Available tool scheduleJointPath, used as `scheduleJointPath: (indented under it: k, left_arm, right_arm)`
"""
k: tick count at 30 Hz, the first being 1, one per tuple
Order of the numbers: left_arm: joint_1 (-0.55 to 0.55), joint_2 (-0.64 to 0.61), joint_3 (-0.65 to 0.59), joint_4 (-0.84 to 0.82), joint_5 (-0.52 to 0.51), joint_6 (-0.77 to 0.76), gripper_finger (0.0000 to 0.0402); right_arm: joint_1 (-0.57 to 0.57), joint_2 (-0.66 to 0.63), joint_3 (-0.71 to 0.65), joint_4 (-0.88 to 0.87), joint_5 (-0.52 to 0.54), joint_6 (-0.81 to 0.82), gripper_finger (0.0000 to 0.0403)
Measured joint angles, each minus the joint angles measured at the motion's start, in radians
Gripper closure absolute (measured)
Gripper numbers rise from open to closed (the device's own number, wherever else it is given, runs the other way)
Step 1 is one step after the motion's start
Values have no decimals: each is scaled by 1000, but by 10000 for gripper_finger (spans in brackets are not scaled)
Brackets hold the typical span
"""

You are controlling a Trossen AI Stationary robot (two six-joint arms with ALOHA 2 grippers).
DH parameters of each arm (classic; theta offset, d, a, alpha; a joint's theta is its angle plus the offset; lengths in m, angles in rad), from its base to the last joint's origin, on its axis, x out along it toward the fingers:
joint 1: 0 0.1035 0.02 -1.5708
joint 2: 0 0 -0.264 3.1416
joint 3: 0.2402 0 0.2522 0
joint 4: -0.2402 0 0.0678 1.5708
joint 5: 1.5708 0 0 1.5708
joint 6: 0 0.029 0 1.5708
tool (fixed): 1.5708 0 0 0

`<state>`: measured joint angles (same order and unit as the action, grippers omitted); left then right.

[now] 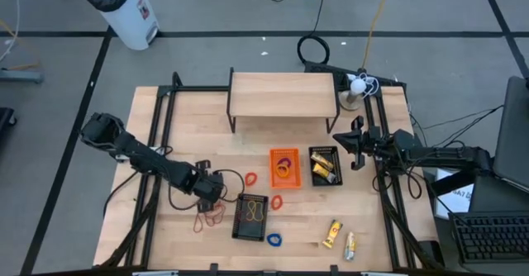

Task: Pick & Place Office Desk Supplies
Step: Put the red rubber band into the bottom black bin

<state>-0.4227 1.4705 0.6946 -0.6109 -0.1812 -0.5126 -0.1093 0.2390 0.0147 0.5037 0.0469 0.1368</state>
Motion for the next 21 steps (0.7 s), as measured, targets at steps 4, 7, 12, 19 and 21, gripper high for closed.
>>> scheduleJointPath:
  k: [4,7,12,19,21]
  left_arm:
    - [-28,-91,118,-103,-77,13,400]
    - [-54,-146,175,-204,-135,8,400]
    - [-101,-255,226,-264,-212,-20,401]
    - [-192,-445,224,-337,-296,-44,401]
    - [-227,-498,224,-356,-341,-77,401]
  right_arm:
    - [0,0,0,0,0,-3,403]
    - [0,4,0,-1,0,-3,403]
    - [0,8,0,-4,-1,-3,403]
    - [0,7,0,-1,-1,-3,403]
    - [0,7,0,-1,-1,-3,403]
